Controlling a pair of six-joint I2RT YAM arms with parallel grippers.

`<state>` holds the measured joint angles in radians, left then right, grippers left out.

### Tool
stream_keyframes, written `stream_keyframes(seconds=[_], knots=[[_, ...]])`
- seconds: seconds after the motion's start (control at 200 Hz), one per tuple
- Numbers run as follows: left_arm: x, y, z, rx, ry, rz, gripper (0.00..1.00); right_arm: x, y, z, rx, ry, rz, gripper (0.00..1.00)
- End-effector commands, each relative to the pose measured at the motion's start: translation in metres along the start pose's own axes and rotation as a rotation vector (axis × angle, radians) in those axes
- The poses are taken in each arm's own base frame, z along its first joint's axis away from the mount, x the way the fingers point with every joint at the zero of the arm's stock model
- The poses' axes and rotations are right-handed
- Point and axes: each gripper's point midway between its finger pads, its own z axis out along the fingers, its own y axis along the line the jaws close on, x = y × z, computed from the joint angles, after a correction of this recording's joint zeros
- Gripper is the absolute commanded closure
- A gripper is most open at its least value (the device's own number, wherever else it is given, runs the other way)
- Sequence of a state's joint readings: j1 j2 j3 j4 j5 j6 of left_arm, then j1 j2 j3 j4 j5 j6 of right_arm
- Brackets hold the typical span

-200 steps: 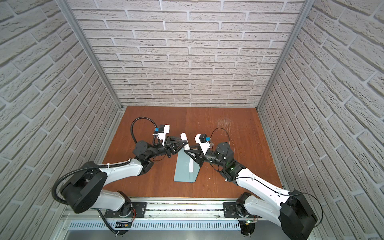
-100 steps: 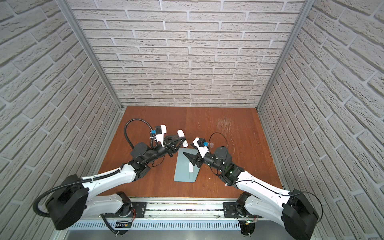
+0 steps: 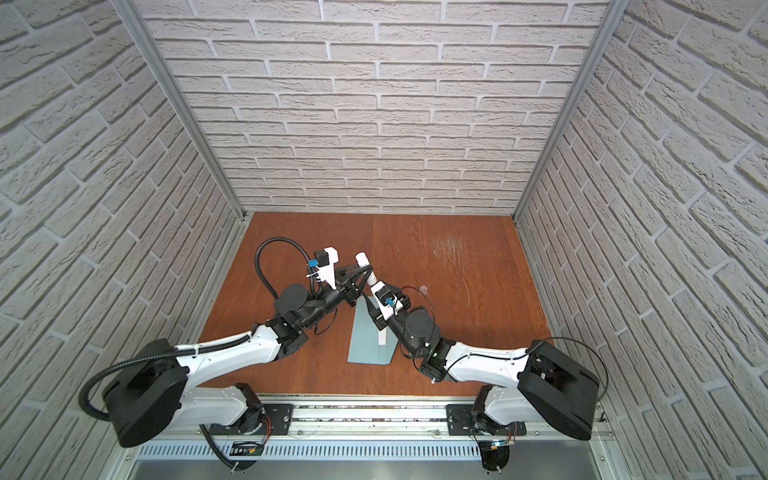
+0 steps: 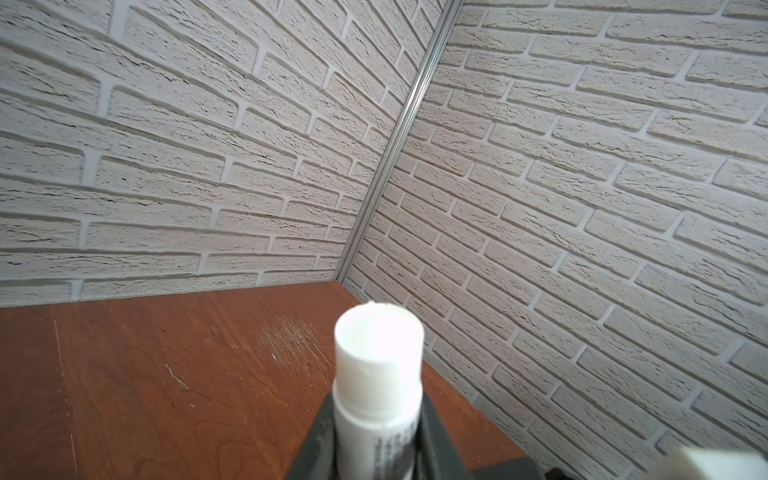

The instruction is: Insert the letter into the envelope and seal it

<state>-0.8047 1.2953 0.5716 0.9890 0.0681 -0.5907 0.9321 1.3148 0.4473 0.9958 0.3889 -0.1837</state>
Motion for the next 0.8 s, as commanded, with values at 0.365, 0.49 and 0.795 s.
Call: stream_keyframes(seconds=[0.365,0.49,0.795], knots=[[-0.027,-0.018,0.008,0.058,-0.095,0.006,1.0,-0.031,-0.013,0.009,0.099,-0.128,0.018,0.65],[-0.023,-0.018,0.009,0.06,-0.083,0.007,1.0,-0.031,-0.012,0.01,0.097,-0.125,0.016,0.64],[-0.018,-0.019,0.011,0.067,-0.066,0.005,1.0,-0.027,-0.01,0.013,0.09,-0.11,0.011,0.75]])
